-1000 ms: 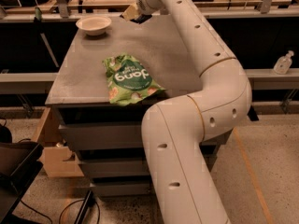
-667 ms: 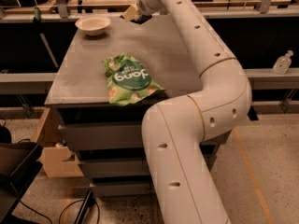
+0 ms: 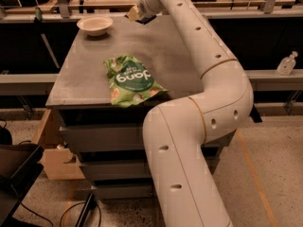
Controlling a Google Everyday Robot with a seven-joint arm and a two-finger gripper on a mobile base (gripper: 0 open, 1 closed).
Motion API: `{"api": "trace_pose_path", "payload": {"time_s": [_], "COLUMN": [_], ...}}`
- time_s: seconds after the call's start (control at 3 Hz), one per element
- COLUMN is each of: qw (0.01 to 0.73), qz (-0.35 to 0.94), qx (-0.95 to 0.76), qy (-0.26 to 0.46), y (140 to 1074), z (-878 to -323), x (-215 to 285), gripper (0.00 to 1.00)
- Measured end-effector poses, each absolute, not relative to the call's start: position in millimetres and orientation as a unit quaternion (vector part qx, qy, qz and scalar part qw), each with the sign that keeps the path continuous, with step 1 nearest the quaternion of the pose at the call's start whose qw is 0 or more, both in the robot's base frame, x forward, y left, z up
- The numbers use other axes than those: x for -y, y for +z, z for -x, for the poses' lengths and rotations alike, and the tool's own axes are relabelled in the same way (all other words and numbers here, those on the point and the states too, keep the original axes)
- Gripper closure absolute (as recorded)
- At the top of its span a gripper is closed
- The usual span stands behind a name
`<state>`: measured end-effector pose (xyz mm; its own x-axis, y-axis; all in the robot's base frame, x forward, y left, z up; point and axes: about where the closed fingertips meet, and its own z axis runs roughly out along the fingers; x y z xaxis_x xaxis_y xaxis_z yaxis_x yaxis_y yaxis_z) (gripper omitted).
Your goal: Pick rxbar blueberry
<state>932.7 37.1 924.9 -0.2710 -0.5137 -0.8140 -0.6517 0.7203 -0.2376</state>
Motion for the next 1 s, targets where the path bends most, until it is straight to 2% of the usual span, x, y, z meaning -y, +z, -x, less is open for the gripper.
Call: {"api": "trace_pose_path", "payload": {"time_s": [0.33, 0.67, 1.0], "qw": [0.477, 0.475, 0.475], "qz": [0.368, 0.369, 0.369], "qx": [-0.795, -0.795, -0.795], "qy": [0.073, 0.074, 0.074], "y": [920.8, 917.5, 917.4], "z": [-933.4, -934.0, -934.0], "x": [-39.2, -41.2, -41.2], "gripper": [0.12, 0.0, 0.0]}}
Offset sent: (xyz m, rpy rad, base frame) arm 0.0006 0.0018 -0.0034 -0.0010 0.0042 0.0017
